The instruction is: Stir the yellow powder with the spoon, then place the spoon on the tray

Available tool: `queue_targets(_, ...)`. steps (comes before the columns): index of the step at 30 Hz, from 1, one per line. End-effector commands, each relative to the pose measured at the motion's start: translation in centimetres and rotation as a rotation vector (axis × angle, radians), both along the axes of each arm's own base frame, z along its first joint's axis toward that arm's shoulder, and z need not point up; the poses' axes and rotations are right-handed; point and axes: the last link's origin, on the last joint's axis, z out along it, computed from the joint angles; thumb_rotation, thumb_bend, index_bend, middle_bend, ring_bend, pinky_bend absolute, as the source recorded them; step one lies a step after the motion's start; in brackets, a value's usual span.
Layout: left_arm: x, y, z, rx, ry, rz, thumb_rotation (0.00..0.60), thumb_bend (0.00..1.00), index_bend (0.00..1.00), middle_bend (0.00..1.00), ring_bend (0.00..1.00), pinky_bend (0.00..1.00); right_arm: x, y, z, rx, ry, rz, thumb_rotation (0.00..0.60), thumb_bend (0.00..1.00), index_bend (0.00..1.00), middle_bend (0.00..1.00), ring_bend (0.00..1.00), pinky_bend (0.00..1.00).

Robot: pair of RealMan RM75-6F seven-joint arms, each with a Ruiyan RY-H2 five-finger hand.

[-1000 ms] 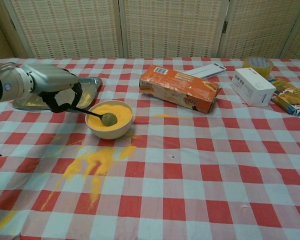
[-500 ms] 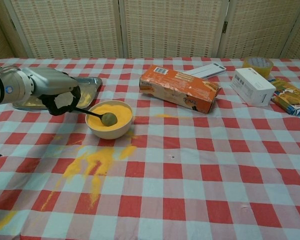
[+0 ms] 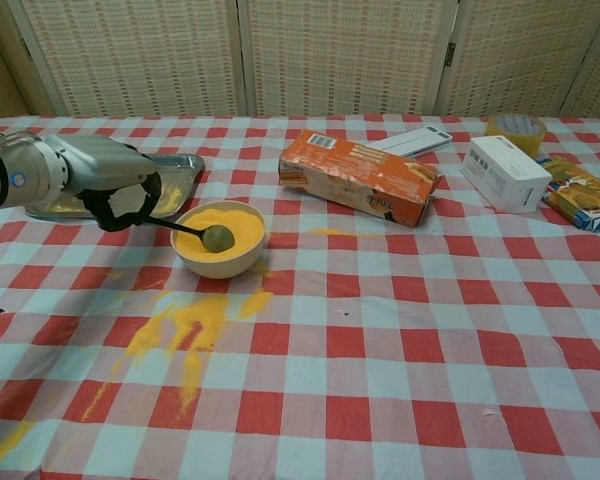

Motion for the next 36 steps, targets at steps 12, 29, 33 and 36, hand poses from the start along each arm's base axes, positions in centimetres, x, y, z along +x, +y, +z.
queue_targets(12, -0.1, -0.2, 0.0, -0.003, 0.01, -0.005, 0.6, 0.55, 0.57, 0.21, 0.05, 0.04, 0.0, 0.0, 0.0, -0.002, 0.002, -0.001, 0.6, 0.1, 0.0, 0.0, 0.0, 0.0)
queue_targets(29, -0.5, -1.3, 0.4, 0.098, -0.103, -0.159, 0.6, 0.57, 0.9, 0.48, 0.22, 0.11, 0.0, 0.1, 0.0, -0.001, 0.002, -0.001, 0.6, 0.1, 0.0, 0.0, 0.0, 0.0)
queue_targets(33, -0.9, -1.8, 1.0, 0.134, -0.164, -0.179, 0.6, 0.58, 0.91, 0.51, 0.24, 0.13, 0.1, 0.2, 0.0, 0.001, 0.001, 0.002, 0.6, 0.1, 0.0, 0.0, 0.0, 0.0)
queue_targets(36, -1.3, -2.1, 1.4, 0.164, -0.214, -0.187, 0.6, 0.58, 0.91, 0.52, 0.26, 0.13, 0.1, 0.2, 0.0, 0.003, 0.0, 0.004, 0.6, 0.1, 0.0, 0.0, 0.0, 0.0)
